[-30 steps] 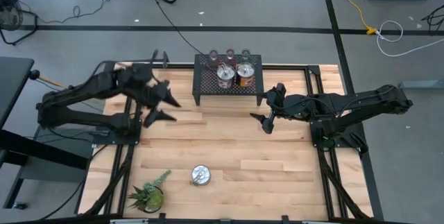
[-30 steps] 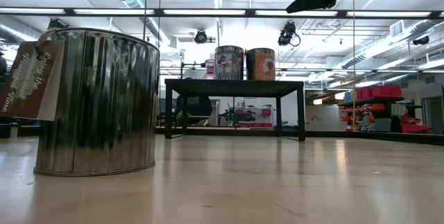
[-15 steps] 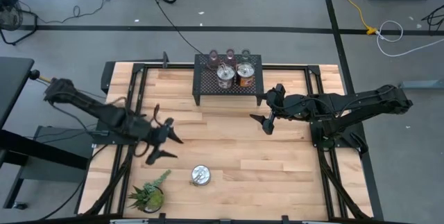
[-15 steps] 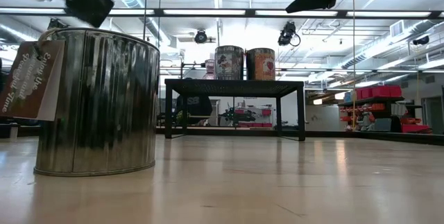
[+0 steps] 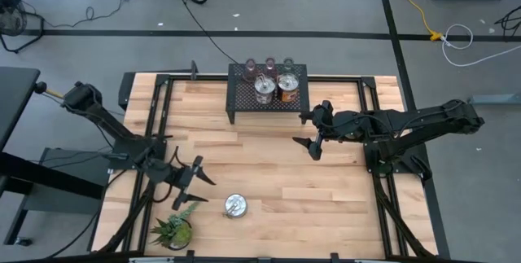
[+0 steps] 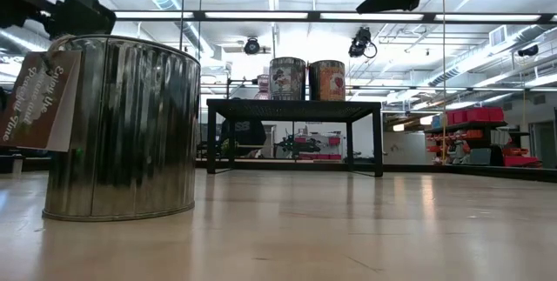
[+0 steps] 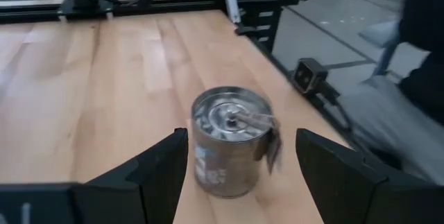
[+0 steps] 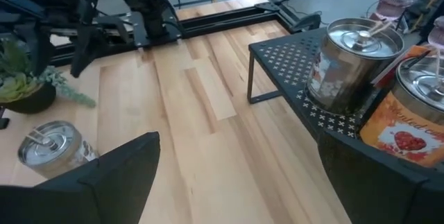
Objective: Pick & Place candle stick holders
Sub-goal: Align the silver scented candle with the silver scented candles on the shelf
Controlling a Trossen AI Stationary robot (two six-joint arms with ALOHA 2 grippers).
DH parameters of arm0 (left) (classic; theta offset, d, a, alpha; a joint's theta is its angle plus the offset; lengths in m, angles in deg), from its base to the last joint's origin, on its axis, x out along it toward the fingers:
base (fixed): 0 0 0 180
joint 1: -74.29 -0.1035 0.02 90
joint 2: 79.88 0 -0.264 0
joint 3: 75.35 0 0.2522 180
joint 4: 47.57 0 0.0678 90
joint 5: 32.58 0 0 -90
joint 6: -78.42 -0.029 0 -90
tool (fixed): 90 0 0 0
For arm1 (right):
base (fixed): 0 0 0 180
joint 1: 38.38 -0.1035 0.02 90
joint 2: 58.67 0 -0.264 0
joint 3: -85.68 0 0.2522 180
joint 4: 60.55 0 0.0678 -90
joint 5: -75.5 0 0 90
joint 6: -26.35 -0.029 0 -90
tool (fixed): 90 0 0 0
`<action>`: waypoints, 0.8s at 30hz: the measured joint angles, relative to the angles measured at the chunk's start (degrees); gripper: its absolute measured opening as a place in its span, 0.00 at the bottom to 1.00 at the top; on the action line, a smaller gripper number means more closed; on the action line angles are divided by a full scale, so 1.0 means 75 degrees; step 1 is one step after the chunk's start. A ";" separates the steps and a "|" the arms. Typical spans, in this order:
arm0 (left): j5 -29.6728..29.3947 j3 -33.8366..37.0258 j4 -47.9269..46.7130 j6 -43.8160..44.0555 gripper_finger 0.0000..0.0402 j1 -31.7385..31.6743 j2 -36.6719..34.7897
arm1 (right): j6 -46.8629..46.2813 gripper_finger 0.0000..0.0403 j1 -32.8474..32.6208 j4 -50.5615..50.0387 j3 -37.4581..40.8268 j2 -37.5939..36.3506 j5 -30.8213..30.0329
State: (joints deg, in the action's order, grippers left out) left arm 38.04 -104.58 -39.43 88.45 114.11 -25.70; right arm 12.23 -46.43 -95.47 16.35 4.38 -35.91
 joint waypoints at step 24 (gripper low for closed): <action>-0.0676 0.0001 0.1720 -0.0397 0.67 0.0177 0.1695 | 0.0004 0.97 0.0002 0.0325 0.0000 0.0000 -0.0005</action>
State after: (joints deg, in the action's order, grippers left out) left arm 32.97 -104.57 -26.53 85.47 115.44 -12.99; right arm 12.26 -46.41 -93.03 16.35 4.38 -35.95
